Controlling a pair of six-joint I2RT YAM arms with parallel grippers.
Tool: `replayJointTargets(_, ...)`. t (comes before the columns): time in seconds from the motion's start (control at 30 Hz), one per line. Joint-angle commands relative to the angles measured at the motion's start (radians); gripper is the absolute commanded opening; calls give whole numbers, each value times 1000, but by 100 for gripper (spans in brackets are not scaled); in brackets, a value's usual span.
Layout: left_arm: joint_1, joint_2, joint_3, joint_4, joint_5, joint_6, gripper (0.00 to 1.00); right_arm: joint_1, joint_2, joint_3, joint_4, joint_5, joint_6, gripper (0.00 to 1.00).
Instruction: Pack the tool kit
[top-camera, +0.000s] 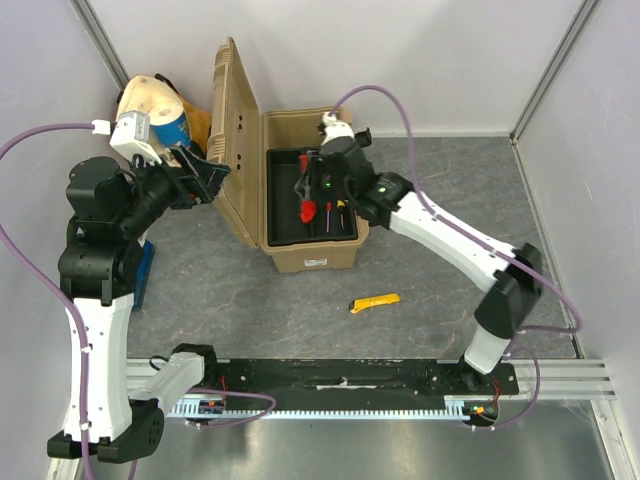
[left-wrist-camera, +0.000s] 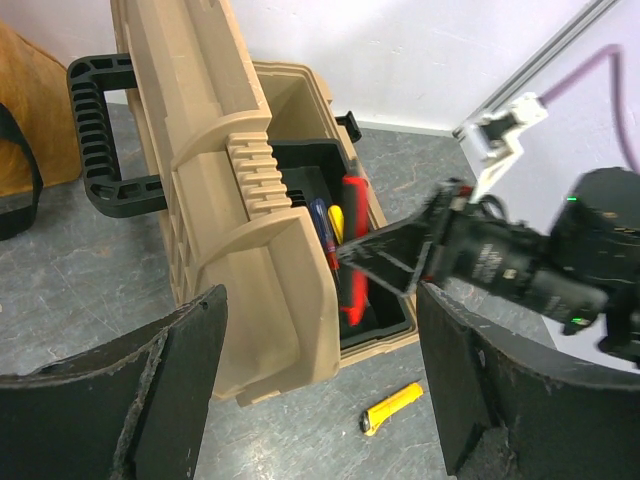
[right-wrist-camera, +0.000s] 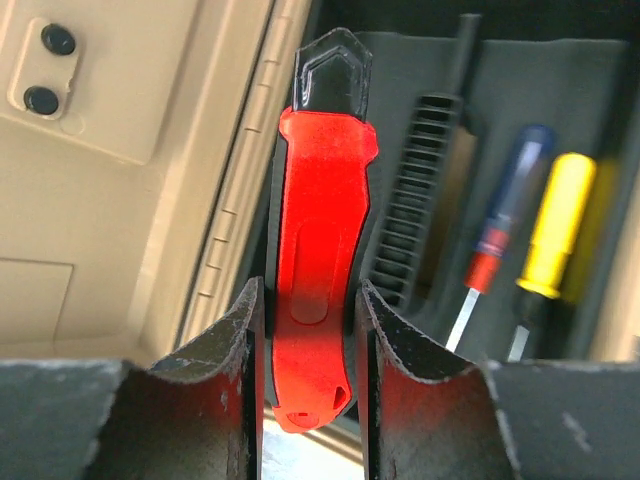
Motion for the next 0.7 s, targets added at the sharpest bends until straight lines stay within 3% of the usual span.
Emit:
replayJointTargets(0.0, -4, -15, 19, 29, 21, -10, 81, 47, 121, 140, 92, -59, -17, 0)
replayJointTargets(0.2, -2, -20, 13, 29, 23, -11, 81, 87, 251, 210, 83, -5, 16, 0)
replayJointTargets(0.47, -4, -25, 0, 29, 21, -8, 81, 87, 290, 206, 57, 81, 58, 1)
replayJointTargets(0.67, -2, -23, -1, 29, 23, -8, 81, 87, 322, 200, 43, 93, 62, 14)
